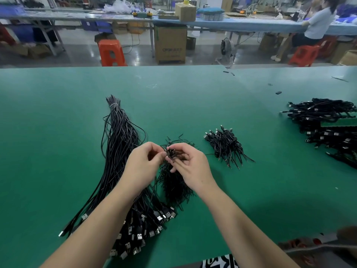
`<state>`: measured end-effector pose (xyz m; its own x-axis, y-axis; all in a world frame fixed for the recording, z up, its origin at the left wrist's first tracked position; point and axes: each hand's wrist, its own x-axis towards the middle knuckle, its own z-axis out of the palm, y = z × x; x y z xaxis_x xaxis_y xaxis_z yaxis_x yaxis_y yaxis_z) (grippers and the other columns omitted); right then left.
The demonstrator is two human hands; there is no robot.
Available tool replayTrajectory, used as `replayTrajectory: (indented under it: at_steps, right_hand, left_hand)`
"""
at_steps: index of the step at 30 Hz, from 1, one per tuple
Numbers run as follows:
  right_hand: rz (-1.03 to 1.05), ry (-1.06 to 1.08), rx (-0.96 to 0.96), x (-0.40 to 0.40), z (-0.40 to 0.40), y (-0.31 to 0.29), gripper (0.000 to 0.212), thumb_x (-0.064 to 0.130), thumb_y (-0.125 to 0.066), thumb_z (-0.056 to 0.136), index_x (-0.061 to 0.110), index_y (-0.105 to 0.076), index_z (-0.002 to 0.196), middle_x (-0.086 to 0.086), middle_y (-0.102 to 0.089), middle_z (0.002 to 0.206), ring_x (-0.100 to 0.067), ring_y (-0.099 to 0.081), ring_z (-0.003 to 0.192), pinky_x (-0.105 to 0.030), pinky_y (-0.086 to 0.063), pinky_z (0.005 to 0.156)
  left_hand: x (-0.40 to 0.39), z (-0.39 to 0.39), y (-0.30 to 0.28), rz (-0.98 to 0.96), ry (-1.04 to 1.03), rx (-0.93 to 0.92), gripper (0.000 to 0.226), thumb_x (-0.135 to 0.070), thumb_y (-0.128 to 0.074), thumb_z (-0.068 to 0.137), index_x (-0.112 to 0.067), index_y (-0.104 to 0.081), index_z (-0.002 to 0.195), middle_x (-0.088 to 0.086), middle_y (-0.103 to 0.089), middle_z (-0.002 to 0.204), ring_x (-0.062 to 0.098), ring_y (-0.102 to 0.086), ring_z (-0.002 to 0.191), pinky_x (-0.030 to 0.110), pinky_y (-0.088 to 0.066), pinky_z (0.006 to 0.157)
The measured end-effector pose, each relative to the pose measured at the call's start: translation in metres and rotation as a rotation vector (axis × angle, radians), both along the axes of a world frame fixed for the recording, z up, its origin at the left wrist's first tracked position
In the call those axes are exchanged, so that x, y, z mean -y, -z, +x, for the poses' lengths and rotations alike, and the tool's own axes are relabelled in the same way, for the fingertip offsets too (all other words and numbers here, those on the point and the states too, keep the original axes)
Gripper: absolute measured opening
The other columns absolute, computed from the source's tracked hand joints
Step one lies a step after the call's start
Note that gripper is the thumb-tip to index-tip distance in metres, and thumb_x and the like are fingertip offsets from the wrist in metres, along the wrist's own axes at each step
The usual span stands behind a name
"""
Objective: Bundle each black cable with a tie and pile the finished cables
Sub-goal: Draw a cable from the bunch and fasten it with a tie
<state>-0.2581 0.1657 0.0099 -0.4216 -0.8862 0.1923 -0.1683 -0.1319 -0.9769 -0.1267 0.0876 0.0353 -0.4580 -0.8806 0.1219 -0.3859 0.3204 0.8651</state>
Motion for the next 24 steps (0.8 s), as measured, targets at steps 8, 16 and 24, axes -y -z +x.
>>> replayTrajectory:
  at_steps: [8, 16, 24]
  right_hand:
    - [0.075, 0.014, -0.038, 0.000, -0.005, -0.004, 0.013, 0.015, -0.074, 0.090, 0.027, -0.071, 0.085, 0.019, -0.063, 0.062, 0.003, -0.053, 0.054, -0.009, -0.040, 0.058]
    - [0.113, 0.034, 0.107, -0.002, -0.007, 0.001, 0.006, 0.022, -0.063, 0.098, 0.026, -0.062, 0.093, 0.001, -0.049, 0.055, -0.012, -0.037, 0.043, -0.022, -0.033, 0.041]
    - [0.103, -0.096, 0.095, -0.005, -0.003, 0.001, 0.033, 0.000, -0.049, 0.101, 0.030, -0.060, 0.109, -0.004, -0.068, 0.092, -0.017, -0.066, 0.063, -0.021, -0.052, 0.060]
  left_hand:
    - [-0.006, 0.003, 0.000, -0.335, 0.102, 0.124, 0.014, -0.006, -0.061, 0.095, -0.017, -0.058, 0.087, -0.015, -0.055, 0.080, -0.004, -0.053, 0.078, 0.008, -0.037, 0.064]
    - [-0.010, 0.008, 0.008, -0.571, 0.254, 0.158, 0.010, 0.002, -0.063, 0.093, -0.008, -0.061, 0.092, -0.002, -0.055, 0.089, 0.021, -0.053, 0.083, 0.023, -0.039, 0.075]
    - [-0.004, 0.011, 0.003, -0.384, 0.173, 0.016, 0.012, -0.011, -0.065, 0.094, -0.022, -0.061, 0.090, -0.013, -0.060, 0.083, 0.005, -0.059, 0.084, 0.014, -0.044, 0.071]
